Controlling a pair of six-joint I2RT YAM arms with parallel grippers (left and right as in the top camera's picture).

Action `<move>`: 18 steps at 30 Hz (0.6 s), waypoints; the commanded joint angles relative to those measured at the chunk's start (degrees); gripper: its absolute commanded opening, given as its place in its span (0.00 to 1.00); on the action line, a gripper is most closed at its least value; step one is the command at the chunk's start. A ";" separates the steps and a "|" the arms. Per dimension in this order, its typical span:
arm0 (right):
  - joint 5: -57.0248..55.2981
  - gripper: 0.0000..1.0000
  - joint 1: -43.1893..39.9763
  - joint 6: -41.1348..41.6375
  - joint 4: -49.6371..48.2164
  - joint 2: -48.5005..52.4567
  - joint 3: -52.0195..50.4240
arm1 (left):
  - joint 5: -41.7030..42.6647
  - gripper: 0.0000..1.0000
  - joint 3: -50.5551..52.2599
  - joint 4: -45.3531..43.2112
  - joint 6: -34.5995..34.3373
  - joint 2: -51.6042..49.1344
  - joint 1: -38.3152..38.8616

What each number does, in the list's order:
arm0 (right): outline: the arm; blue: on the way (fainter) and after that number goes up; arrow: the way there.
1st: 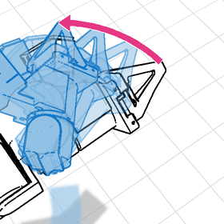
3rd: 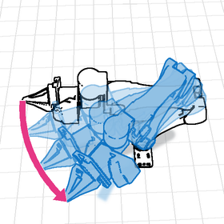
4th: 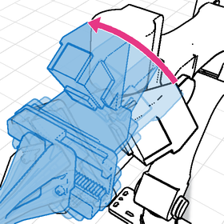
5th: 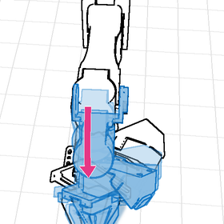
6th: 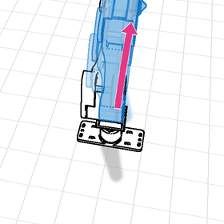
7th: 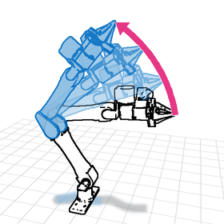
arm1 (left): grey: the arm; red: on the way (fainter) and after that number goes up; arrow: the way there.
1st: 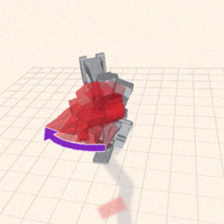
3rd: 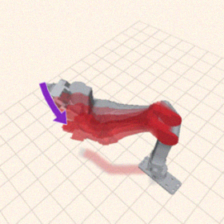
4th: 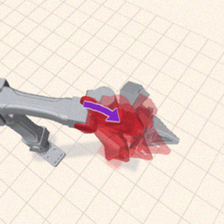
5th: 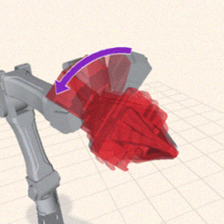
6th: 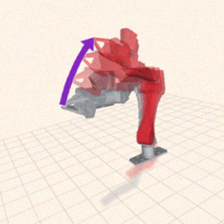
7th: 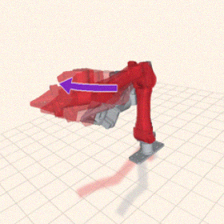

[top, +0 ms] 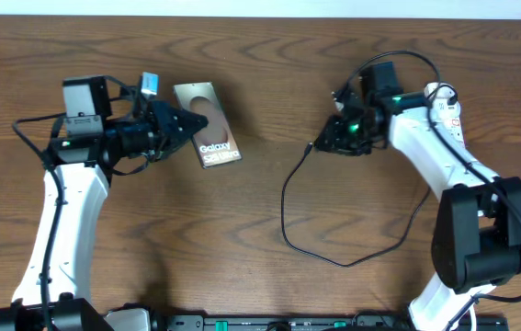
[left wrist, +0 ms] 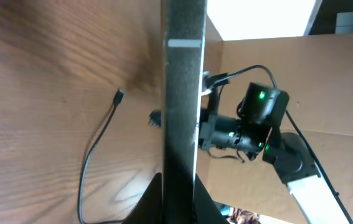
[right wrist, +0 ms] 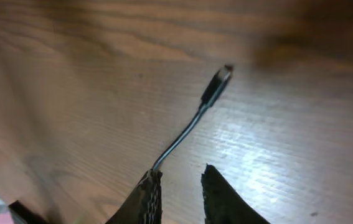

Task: Plug charger to phone and switch on socket
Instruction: 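Lower the right gripper and grasp the cable's USB-C plug end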

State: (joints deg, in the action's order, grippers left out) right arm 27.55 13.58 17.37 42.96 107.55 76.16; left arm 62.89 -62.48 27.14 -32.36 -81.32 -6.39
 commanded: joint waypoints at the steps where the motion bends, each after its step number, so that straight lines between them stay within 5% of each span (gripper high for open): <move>1: -12.72 0.25 7.39 7.76 0.31 -0.28 0.13 | 3.30 0.07 -1.70 -0.24 4.28 -0.11 -1.31; 9: -36.92 0.41 19.71 23.63 -0.63 1.03 0.13 | 2.19 0.07 -1.70 0.02 6.29 -2.38 -1.29; 18: -35.67 0.39 17.70 24.83 -2.99 8.11 0.13 | -0.81 0.07 -1.64 1.11 6.75 -2.40 -1.29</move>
State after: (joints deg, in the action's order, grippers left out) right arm -7.42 32.56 40.34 40.34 113.32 76.16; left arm 61.98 -62.48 28.29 -26.92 -83.96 -7.62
